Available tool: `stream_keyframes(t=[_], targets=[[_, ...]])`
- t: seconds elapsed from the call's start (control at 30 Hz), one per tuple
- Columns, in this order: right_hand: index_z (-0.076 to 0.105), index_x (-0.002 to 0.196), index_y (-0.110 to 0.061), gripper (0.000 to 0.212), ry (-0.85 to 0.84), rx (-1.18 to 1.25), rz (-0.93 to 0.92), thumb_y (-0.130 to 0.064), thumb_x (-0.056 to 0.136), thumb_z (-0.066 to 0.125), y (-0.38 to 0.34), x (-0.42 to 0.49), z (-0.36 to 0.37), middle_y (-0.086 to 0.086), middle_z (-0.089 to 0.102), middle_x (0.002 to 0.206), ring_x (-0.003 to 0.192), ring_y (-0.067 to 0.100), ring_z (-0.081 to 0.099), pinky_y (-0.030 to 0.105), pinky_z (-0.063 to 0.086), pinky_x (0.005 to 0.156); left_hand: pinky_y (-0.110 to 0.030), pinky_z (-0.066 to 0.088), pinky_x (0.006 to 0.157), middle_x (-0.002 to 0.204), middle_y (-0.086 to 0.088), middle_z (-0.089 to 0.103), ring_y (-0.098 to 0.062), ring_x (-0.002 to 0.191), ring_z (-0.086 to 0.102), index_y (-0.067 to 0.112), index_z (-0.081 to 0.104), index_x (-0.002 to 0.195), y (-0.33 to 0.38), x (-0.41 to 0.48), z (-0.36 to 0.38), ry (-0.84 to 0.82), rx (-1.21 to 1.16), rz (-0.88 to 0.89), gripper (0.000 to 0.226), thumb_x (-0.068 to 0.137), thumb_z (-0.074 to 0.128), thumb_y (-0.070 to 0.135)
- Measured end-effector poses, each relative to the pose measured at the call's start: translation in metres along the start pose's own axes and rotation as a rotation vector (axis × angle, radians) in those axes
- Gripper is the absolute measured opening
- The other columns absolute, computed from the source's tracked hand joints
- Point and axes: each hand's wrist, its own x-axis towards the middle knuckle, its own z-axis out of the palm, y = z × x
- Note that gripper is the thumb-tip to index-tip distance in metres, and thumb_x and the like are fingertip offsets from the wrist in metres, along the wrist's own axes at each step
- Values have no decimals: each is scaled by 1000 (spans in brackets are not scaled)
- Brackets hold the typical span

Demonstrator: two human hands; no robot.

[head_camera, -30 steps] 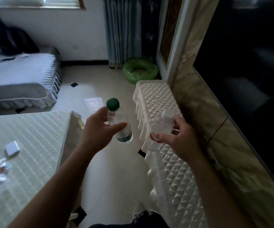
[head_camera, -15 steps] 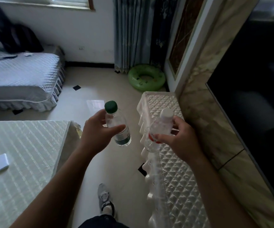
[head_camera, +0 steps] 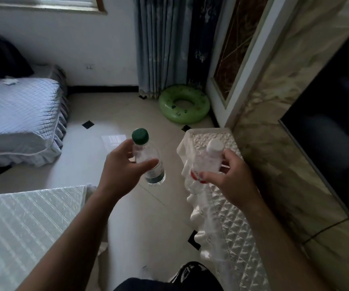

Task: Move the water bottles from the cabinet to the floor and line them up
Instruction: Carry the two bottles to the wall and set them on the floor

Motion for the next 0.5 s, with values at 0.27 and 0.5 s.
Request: stream_keyframes(t=[0.27, 0.5], targets=[[64, 107, -31, 57, -16, 3, 1, -39, 53, 82, -3, 122, 34, -13, 72, 97, 93, 4, 67, 37, 58, 83, -11, 47, 69, 97, 20, 69, 5, 90, 64, 35, 63, 107, -24, 116, -9, 10, 23, -32, 46, 69, 85, 24], [64, 108, -32, 57, -90, 10, -16, -37, 55, 84, -1, 267, 59, -13, 73, 95, 91, 4, 68, 36, 58, 82, -18, 48, 73, 97, 19, 68, 1, 91, 65, 35, 62, 106, -35, 239, -3, 71, 44, -51, 46, 68, 86, 24]])
